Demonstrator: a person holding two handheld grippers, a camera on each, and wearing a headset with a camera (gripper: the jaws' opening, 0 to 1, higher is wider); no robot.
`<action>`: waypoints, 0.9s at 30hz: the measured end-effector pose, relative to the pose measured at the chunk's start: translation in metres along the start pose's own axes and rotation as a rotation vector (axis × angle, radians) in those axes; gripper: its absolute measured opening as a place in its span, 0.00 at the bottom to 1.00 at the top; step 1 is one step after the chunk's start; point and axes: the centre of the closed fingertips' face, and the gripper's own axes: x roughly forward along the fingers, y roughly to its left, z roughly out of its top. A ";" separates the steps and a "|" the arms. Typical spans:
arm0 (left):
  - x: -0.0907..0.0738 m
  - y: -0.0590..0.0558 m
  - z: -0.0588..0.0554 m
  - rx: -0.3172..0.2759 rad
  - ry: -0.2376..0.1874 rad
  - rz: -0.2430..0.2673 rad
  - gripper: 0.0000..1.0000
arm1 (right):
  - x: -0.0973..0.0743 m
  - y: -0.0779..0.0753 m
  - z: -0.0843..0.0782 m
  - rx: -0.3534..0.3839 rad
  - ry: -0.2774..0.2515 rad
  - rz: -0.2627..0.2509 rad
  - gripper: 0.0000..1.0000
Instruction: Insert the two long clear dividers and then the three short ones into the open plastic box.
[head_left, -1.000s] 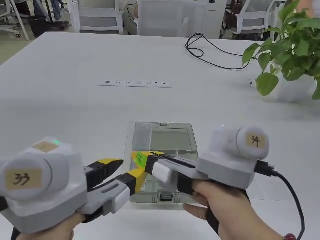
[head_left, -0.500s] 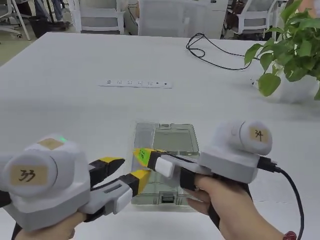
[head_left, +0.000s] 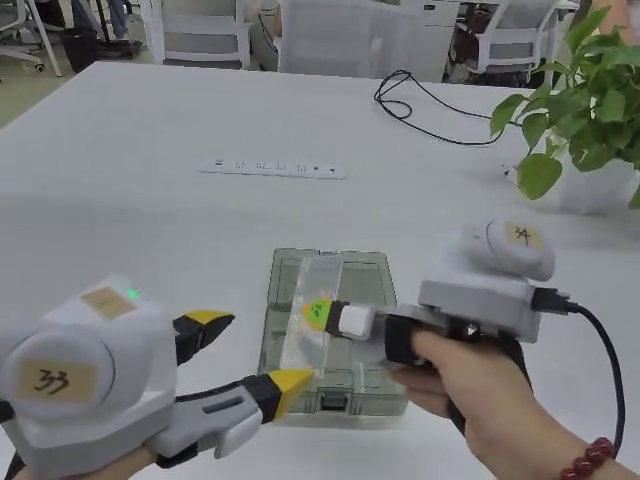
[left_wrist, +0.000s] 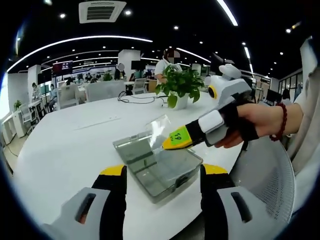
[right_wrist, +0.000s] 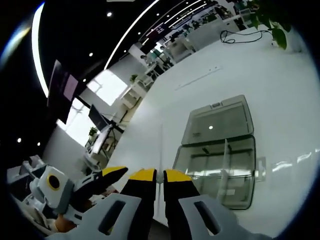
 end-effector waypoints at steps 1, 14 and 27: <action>0.000 0.000 0.001 0.014 -0.001 -0.003 0.62 | 0.000 -0.002 -0.001 0.010 0.011 -0.011 0.06; 0.002 -0.001 -0.005 0.082 -0.006 -0.054 0.81 | 0.004 -0.023 -0.010 0.093 0.187 -0.139 0.06; 0.004 -0.003 -0.005 0.124 -0.018 -0.098 0.95 | 0.012 -0.042 -0.014 0.123 0.329 -0.256 0.06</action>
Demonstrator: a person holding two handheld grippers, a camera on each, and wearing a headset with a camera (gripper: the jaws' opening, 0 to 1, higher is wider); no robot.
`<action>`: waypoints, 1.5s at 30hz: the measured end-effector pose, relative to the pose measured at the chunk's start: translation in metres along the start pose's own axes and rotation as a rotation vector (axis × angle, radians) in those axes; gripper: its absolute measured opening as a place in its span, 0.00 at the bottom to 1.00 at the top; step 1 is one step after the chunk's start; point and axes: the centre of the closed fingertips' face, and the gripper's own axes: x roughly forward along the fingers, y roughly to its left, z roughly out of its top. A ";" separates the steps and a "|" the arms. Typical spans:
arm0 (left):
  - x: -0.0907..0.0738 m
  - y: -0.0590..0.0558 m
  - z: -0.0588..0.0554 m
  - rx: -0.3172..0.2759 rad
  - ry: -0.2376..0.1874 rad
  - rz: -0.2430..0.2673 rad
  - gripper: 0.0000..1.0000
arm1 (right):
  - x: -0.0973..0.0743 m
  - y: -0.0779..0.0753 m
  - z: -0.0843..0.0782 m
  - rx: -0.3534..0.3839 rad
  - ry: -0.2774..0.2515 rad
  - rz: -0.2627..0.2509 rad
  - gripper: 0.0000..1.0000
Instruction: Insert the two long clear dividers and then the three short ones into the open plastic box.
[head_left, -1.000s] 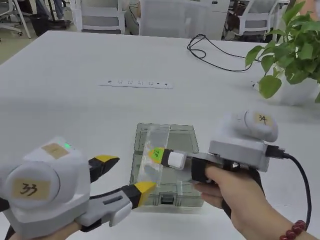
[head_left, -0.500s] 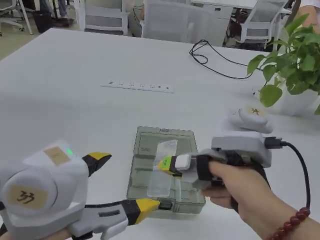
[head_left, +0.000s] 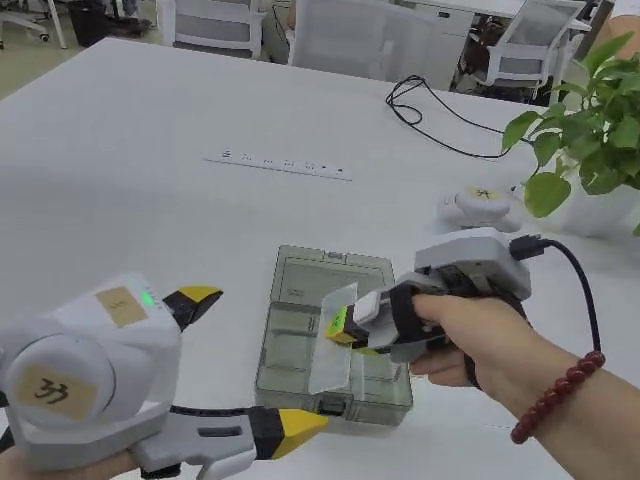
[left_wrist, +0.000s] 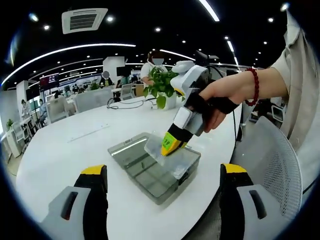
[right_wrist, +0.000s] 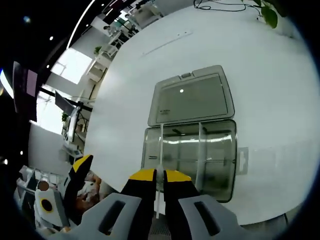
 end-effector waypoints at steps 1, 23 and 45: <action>0.000 -0.001 -0.001 0.000 0.005 -0.005 0.96 | 0.001 -0.002 -0.001 0.003 0.016 -0.009 0.06; 0.003 0.003 -0.002 -0.005 -0.005 0.000 0.99 | 0.021 -0.014 0.004 0.032 0.175 -0.107 0.06; 0.001 0.007 -0.005 -0.022 -0.008 0.011 0.96 | 0.033 -0.017 -0.002 0.040 0.219 -0.142 0.06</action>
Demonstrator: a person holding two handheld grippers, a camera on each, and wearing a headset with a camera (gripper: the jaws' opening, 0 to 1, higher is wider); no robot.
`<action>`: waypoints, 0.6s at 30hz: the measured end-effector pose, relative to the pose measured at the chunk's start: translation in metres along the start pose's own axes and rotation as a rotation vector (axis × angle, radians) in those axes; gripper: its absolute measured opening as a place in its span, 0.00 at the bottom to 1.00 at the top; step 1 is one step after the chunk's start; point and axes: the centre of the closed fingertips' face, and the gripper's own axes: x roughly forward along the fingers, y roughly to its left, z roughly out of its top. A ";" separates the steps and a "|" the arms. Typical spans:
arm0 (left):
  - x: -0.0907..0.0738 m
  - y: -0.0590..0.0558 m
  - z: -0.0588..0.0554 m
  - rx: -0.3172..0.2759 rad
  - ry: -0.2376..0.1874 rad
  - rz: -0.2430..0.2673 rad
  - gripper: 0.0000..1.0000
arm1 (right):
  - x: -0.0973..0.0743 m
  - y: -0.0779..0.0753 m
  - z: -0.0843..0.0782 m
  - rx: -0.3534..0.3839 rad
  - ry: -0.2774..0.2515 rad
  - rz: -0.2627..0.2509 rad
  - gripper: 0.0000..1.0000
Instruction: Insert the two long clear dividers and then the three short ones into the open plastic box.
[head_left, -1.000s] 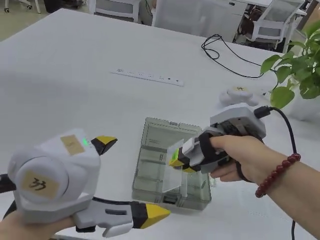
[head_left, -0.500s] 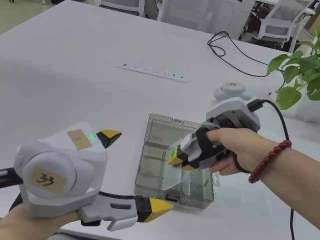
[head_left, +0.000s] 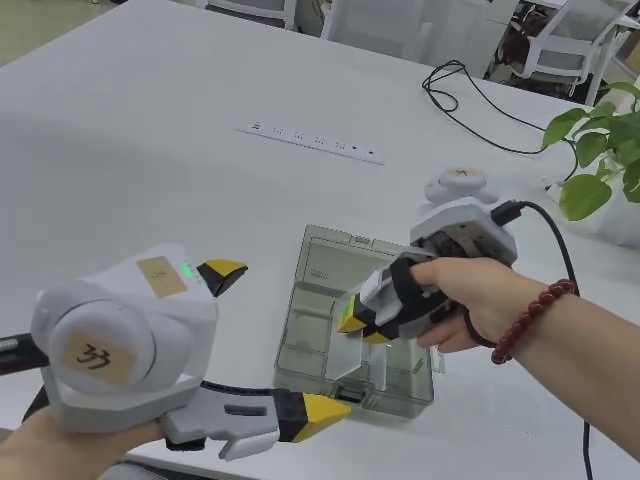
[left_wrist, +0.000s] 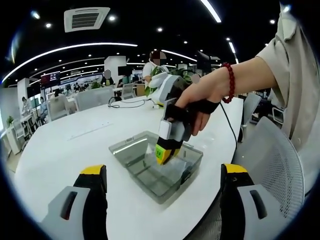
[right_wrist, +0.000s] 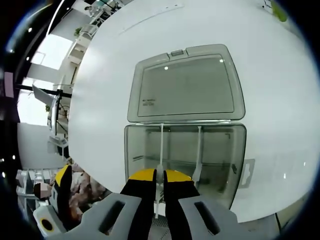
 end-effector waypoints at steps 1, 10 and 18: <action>0.000 0.000 0.000 0.000 0.001 0.000 0.96 | 0.000 0.000 0.000 0.000 0.001 -0.002 0.06; 0.000 0.000 0.000 0.000 0.003 -0.002 0.96 | -0.001 0.005 -0.006 -0.089 0.012 -0.057 0.06; 0.000 -0.002 0.001 0.004 0.002 -0.007 0.95 | 0.002 0.005 -0.002 -0.203 0.039 -0.129 0.06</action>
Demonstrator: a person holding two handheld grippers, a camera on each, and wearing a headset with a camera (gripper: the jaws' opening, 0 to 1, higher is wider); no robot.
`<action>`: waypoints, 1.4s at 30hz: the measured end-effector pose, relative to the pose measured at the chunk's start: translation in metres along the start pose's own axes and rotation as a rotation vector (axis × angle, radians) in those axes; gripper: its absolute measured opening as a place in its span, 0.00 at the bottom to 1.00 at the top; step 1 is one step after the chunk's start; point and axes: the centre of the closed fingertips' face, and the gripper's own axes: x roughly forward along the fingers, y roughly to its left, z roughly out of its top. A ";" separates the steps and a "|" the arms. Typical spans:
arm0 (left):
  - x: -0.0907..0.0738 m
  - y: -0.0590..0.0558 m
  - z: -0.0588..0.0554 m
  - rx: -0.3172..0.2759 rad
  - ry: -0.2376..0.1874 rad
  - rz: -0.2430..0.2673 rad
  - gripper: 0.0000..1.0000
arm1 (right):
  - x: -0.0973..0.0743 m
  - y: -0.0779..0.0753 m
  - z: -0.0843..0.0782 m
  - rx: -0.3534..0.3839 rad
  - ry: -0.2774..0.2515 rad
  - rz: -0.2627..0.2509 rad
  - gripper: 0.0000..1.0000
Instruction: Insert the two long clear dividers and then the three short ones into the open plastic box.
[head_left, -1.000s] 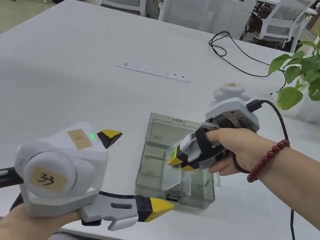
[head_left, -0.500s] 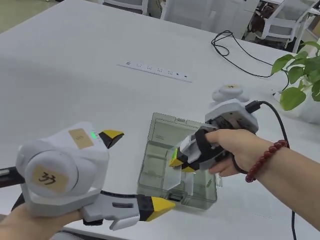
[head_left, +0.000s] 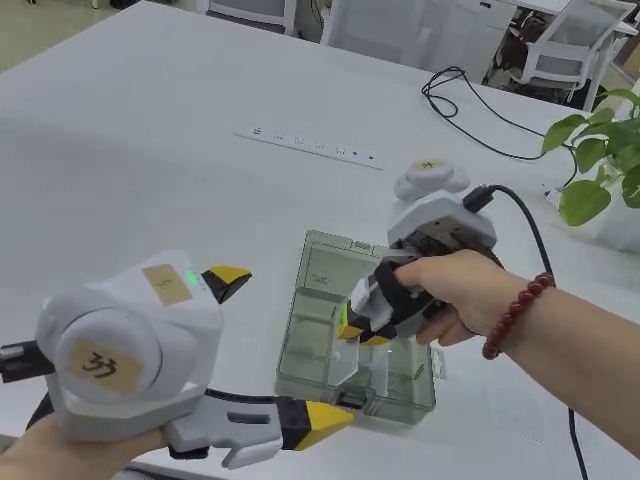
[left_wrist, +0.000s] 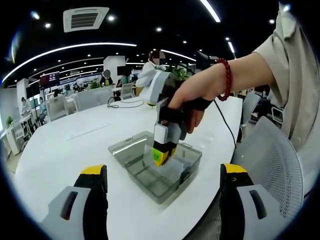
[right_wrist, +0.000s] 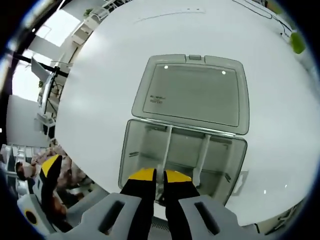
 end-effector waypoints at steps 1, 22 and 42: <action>0.000 0.000 0.000 -0.001 0.000 0.000 0.95 | 0.000 0.000 0.000 -0.012 0.003 -0.006 0.06; -0.001 0.005 0.003 0.013 -0.004 0.030 0.95 | 0.012 0.001 0.005 -0.233 0.009 -0.178 0.07; -0.004 0.004 0.006 0.011 -0.016 0.039 0.95 | 0.025 -0.003 0.004 -0.202 -0.037 -0.196 0.07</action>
